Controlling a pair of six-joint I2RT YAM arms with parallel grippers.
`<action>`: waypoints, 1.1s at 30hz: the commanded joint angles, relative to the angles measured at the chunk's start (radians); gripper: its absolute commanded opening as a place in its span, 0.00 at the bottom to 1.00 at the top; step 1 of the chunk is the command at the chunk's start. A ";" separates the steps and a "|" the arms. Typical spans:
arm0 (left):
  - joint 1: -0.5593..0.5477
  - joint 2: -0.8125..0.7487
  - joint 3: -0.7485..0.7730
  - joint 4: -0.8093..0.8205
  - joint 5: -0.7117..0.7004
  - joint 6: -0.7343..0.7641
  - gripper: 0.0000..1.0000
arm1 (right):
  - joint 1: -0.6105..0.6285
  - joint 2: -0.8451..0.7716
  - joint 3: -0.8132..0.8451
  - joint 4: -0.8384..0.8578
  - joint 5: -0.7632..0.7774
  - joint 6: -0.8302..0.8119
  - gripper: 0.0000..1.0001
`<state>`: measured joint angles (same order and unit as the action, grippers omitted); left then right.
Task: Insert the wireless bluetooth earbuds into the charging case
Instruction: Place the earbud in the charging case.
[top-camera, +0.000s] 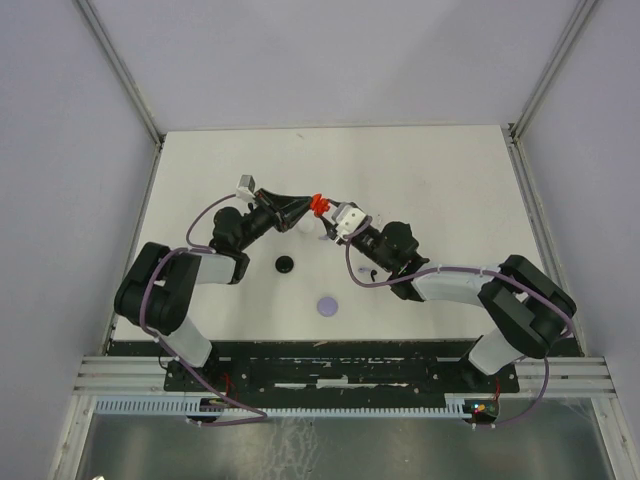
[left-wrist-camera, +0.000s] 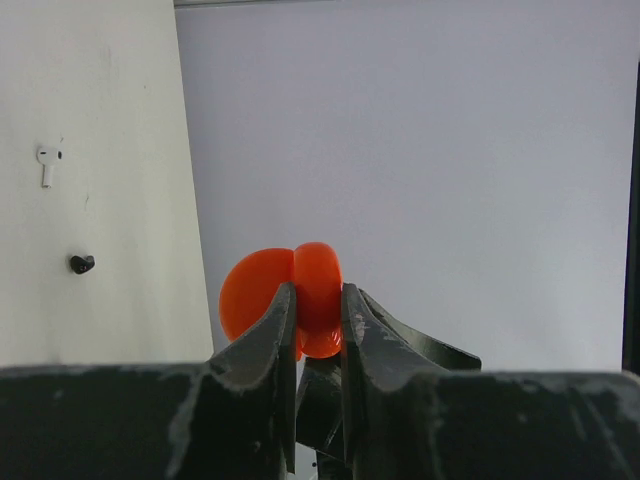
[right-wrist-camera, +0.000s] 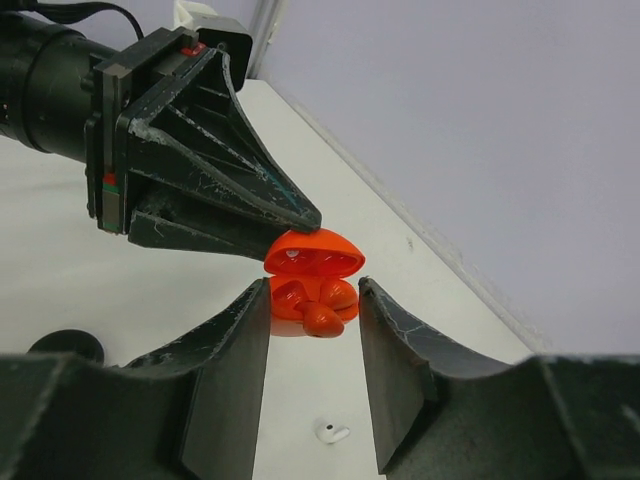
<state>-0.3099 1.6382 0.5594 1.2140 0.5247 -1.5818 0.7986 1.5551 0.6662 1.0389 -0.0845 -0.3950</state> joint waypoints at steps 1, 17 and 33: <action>-0.005 0.023 0.030 0.068 -0.011 -0.039 0.03 | 0.007 -0.079 0.036 0.064 0.052 0.048 0.51; -0.004 0.027 0.020 0.110 -0.008 -0.053 0.03 | -0.016 -0.212 0.410 -1.070 0.593 0.419 0.72; -0.005 -0.050 0.004 0.047 0.072 -0.011 0.03 | -0.170 -0.028 0.607 -1.280 0.093 0.515 1.00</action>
<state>-0.3099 1.6337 0.5598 1.2491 0.5564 -1.5822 0.6239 1.4937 1.1770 -0.1913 0.1291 0.1085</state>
